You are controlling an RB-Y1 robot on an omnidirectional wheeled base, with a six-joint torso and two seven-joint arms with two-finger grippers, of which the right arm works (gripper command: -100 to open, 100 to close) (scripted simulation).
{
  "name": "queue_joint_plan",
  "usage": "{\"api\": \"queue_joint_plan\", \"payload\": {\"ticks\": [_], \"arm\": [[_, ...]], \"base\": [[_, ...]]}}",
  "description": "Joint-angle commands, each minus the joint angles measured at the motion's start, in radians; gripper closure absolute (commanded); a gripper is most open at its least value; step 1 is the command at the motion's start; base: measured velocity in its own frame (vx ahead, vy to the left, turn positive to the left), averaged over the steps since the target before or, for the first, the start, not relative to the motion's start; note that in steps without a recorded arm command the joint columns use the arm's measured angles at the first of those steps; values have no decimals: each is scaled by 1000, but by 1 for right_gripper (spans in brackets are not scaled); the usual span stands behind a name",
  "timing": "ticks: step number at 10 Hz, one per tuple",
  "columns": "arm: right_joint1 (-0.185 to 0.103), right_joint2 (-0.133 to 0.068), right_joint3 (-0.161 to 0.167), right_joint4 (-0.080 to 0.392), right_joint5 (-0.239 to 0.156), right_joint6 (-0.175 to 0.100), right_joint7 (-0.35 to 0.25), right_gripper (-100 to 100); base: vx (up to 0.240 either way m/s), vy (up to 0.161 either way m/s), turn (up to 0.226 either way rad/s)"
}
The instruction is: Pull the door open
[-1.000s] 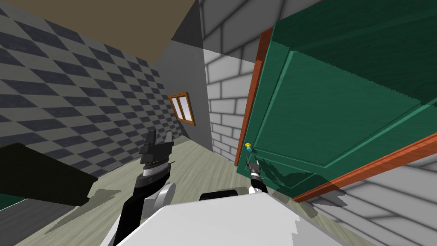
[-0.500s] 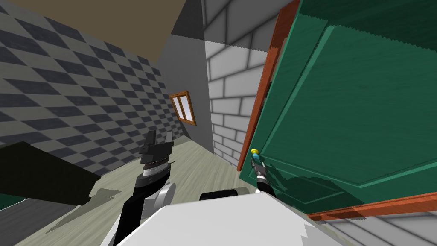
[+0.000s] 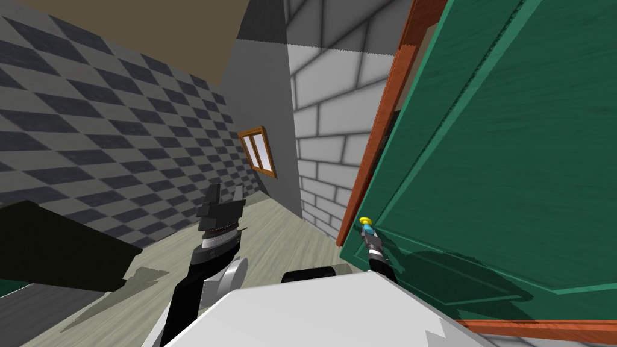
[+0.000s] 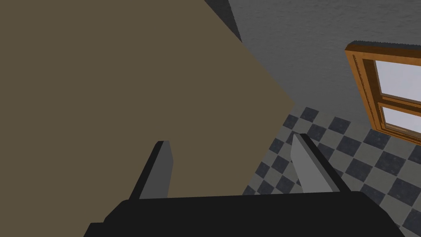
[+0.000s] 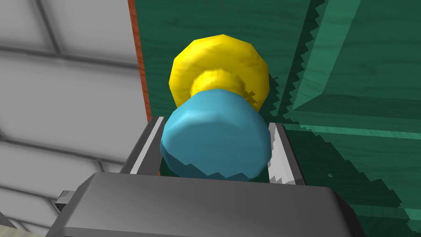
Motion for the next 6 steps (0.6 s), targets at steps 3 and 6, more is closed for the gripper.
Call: {"api": "queue_joint_plan", "payload": {"ticks": [3,6], "arm": [[0,3,3,-1,1,2,2,100],[7,-8,18,-6,7,1,-14,100]], "base": [[-23,2,6],[-41,0,29]]}}
